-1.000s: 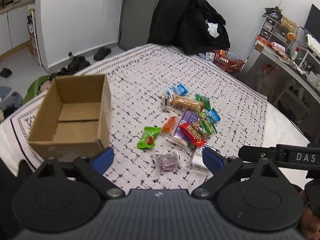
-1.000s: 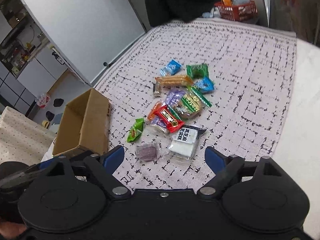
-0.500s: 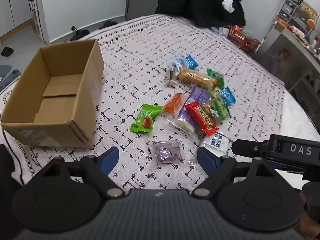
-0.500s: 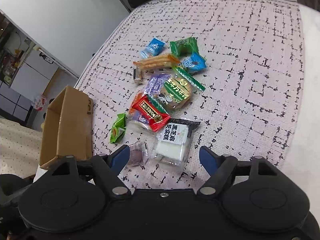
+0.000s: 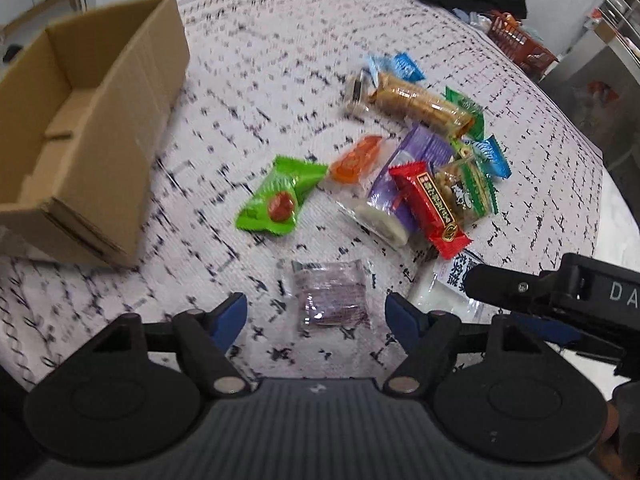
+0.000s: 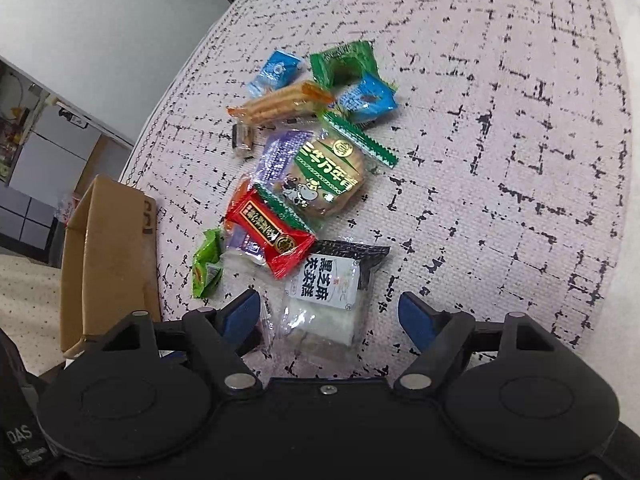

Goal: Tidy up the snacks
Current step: 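Grasp the purple pouch with the left tool while the right tool grasps the white rice-cake pack, then carry both snacks over the cardboard box and open both tools to drop them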

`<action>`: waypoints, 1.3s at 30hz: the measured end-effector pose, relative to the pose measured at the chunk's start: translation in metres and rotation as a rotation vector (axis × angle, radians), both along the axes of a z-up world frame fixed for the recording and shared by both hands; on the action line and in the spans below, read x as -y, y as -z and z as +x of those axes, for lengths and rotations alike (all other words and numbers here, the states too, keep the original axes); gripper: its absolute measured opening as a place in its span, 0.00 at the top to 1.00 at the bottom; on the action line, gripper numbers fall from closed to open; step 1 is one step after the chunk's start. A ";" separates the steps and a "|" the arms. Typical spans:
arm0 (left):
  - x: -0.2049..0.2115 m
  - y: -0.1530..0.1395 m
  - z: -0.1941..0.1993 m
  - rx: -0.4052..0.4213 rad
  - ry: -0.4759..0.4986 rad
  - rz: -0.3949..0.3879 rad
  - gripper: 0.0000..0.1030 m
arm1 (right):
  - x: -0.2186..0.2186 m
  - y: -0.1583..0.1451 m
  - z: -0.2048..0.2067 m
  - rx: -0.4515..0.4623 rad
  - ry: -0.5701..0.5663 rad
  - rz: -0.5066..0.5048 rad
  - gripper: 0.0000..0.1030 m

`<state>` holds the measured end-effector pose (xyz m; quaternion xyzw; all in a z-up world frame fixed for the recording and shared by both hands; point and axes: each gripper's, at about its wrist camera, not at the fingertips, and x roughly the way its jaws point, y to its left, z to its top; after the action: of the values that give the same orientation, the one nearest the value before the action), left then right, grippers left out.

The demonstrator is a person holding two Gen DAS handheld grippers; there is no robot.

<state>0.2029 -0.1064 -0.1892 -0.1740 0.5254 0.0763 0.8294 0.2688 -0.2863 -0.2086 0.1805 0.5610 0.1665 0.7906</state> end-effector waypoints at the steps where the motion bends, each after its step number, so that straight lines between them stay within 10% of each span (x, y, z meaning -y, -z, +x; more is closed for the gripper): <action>1: 0.001 0.003 0.002 -0.002 0.000 -0.002 0.28 | -0.001 0.001 0.001 -0.004 -0.003 -0.005 0.27; 9: 0.010 0.017 0.020 -0.018 0.036 0.040 0.29 | -0.014 0.009 0.009 -0.004 -0.015 -0.031 0.27; 17: 0.001 0.015 0.015 -0.020 0.001 0.028 0.59 | -0.023 0.008 0.006 0.006 -0.034 -0.093 0.27; 39: -0.028 -0.038 -0.027 0.116 -0.059 -0.002 0.60 | -0.048 -0.013 -0.013 0.053 -0.078 -0.260 0.58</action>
<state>0.1759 -0.0781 -0.1509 -0.1945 0.4712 0.0900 0.8556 0.2560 -0.2386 -0.1953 0.0499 0.5634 0.1277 0.8147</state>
